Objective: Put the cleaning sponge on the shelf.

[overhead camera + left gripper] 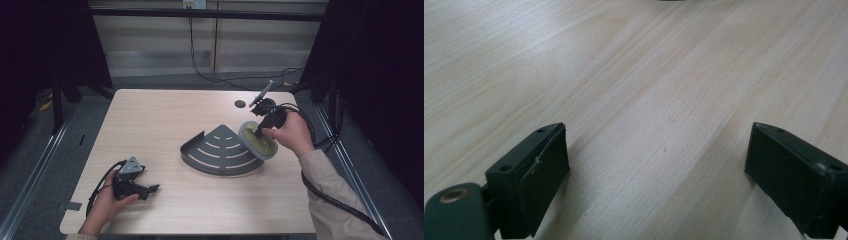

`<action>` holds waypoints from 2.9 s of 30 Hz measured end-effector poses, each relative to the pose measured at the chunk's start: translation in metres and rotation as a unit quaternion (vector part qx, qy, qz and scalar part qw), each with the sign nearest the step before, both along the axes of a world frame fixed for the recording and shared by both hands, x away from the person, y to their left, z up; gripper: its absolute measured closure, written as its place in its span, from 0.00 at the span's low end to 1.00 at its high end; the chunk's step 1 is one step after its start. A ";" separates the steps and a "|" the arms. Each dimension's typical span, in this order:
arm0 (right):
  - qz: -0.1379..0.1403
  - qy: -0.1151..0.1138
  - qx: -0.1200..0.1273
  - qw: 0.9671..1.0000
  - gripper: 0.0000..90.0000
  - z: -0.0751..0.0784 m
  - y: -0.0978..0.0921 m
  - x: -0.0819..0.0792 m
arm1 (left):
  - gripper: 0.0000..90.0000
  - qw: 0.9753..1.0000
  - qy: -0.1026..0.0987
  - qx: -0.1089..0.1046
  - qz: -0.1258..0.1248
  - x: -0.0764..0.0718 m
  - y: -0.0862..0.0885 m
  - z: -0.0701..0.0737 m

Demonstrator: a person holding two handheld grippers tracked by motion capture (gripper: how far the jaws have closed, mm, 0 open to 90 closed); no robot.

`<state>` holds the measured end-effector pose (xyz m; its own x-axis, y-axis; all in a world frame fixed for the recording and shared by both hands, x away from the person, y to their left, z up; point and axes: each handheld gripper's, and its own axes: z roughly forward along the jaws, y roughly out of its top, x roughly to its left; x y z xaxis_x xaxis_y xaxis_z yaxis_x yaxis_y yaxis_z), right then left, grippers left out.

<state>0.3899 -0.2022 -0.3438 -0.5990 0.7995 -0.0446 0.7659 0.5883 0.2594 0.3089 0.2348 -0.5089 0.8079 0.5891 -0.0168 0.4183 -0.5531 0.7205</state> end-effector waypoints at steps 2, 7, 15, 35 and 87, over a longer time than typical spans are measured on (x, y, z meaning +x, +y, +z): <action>0.000 0.001 0.001 1.000 0.79 -0.002 0.002 0.001 | 0.11 1.000 0.000 0.000 0.000 0.000 0.000 0.000; 0.001 0.005 0.002 1.000 0.79 -0.003 0.006 0.003 | 0.11 1.000 0.001 -0.002 -0.001 0.000 0.000 0.000; 0.002 0.009 0.001 1.000 0.79 -0.006 0.010 0.008 | 0.11 1.000 0.000 -0.002 -0.001 0.000 0.000 0.000; 0.003 0.011 0.001 1.000 0.79 -0.012 0.015 0.016 | 0.11 1.000 0.000 -0.002 -0.001 0.000 0.000 0.000; 0.010 0.035 -0.001 0.999 0.79 -0.038 0.030 0.024 | 0.11 1.000 0.001 -0.002 -0.001 0.000 0.000 0.000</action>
